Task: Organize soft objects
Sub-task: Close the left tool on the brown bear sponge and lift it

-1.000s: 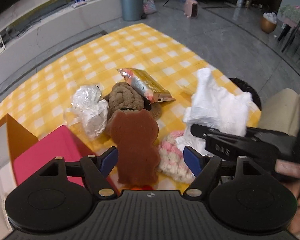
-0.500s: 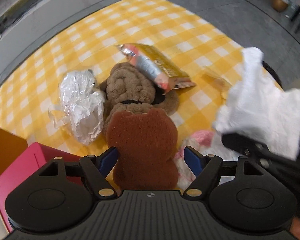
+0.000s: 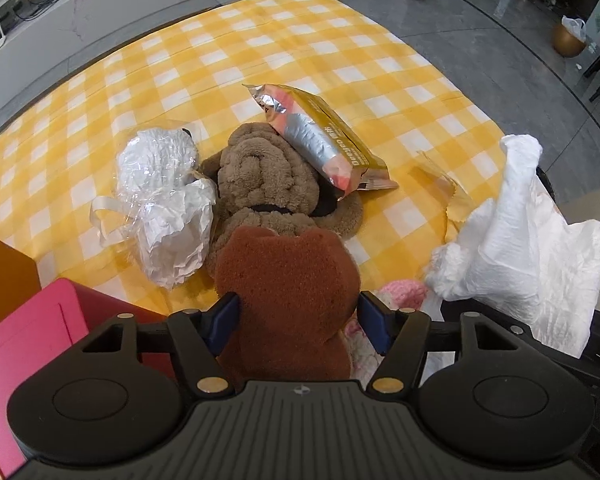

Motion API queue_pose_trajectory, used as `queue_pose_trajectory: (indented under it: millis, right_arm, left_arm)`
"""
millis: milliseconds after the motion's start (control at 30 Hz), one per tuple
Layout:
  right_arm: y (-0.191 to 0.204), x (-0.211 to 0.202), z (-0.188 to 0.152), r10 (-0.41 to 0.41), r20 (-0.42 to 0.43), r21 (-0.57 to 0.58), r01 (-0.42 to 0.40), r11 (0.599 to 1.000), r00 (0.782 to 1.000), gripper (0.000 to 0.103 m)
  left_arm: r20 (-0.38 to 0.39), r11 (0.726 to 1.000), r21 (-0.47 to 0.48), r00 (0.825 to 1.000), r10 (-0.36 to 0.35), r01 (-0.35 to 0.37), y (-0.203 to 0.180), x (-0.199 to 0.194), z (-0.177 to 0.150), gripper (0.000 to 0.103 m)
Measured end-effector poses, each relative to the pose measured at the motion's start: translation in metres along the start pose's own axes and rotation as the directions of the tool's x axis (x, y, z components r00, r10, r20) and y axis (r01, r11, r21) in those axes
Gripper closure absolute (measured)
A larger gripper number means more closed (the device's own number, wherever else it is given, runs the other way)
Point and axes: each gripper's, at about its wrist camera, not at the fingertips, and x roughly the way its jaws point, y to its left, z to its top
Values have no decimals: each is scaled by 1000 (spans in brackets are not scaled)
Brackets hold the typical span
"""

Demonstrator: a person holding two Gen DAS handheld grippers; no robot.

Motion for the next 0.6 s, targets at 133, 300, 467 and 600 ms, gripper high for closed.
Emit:
queue_pose_trajectory:
  millis: [133,300,467,600]
  right_arm:
    - [-1,1,0,4,-2,2,-4,1000,1000,84]
    - [-1,1,0,10,-5,-1,-10,1000,1000,84]
    - [-1,2,0,13,-5,-6,-13,1000,1000,84]
    - [1,2,0,7,-7,-16,-7,1000,1000,84]
  left_arm:
    - [8,1000,19,1000,15,-15,-6,-3,-1,32]
    - [69,998,61,997,22,-26,-15,-23,-4,35]
    - [101,997,75,995,22,-29,-17,-38,-7,57]
    - [69,990,123,996,53,-61,-20,-27,-3,46]
